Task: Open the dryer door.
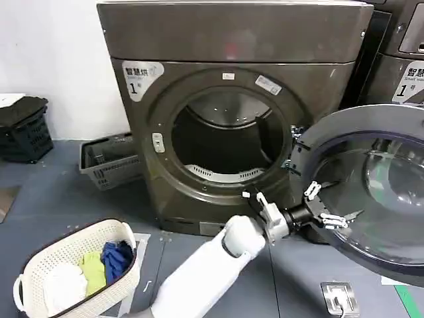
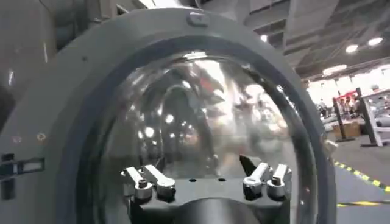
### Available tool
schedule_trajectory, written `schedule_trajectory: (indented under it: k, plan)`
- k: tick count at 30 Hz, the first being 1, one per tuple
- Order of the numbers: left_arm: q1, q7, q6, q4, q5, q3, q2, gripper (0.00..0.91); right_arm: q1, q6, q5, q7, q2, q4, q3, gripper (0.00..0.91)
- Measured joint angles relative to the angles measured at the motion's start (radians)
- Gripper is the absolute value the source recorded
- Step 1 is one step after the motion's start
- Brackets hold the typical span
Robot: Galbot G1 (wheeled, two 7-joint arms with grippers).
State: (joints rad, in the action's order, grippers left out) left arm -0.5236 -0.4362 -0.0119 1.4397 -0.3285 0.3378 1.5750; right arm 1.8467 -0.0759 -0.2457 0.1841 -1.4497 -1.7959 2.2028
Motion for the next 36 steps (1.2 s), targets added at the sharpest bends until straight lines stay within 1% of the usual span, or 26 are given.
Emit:
schedule_trajectory:
  k: [5, 9, 15, 18, 25, 28, 31, 34, 36]
  plan:
    - [-0.040, 0.014, 0.021, 0.108, -0.007, -0.006, -0.074, 0.907, -0.006, -0.001, -0.011, -0.024, 0.013, 0.001, -0.011, 0.907]
    - [-0.082, 0.019, 0.043, 0.207, -0.002, -0.026, -0.162, 0.907, -0.010, -0.002, -0.012, -0.031, 0.023, 0.000, -0.028, 0.907]
    - [-0.163, 0.039, 0.097, 0.350, -0.008, -0.078, -0.312, 0.907, -0.028, -0.027, -0.034, -0.033, 0.043, -0.004, -0.055, 0.907]
    - [-0.225, 0.048, 0.113, 0.431, -0.009, -0.127, -0.388, 0.907, -0.037, -0.035, -0.048, -0.032, 0.063, 0.005, -0.067, 0.907]
    - [-0.407, 0.070, 0.140, 0.599, -0.003, -0.260, -0.545, 0.907, -0.069, -0.042, -0.046, -0.025, 0.098, 0.025, -0.110, 0.907]
    - [-0.493, 0.108, 0.169, 0.663, -0.017, -0.338, -0.605, 0.907, -0.077, -0.038, -0.048, -0.026, 0.111, 0.036, -0.131, 0.907]
    - [-0.572, 0.160, 0.216, 0.720, -0.047, -0.420, -0.664, 0.907, -0.078, -0.036, -0.052, -0.027, 0.124, 0.049, -0.145, 0.907]
    - [-0.653, 0.218, 0.283, 0.774, -0.093, -0.506, -0.719, 0.907, -0.078, -0.034, -0.066, -0.028, 0.139, 0.064, -0.151, 0.907]
    - [-0.712, 0.296, 0.345, 0.813, -0.157, -0.567, -0.743, 0.907, -0.081, -0.030, -0.071, -0.028, 0.144, 0.071, -0.155, 0.907]
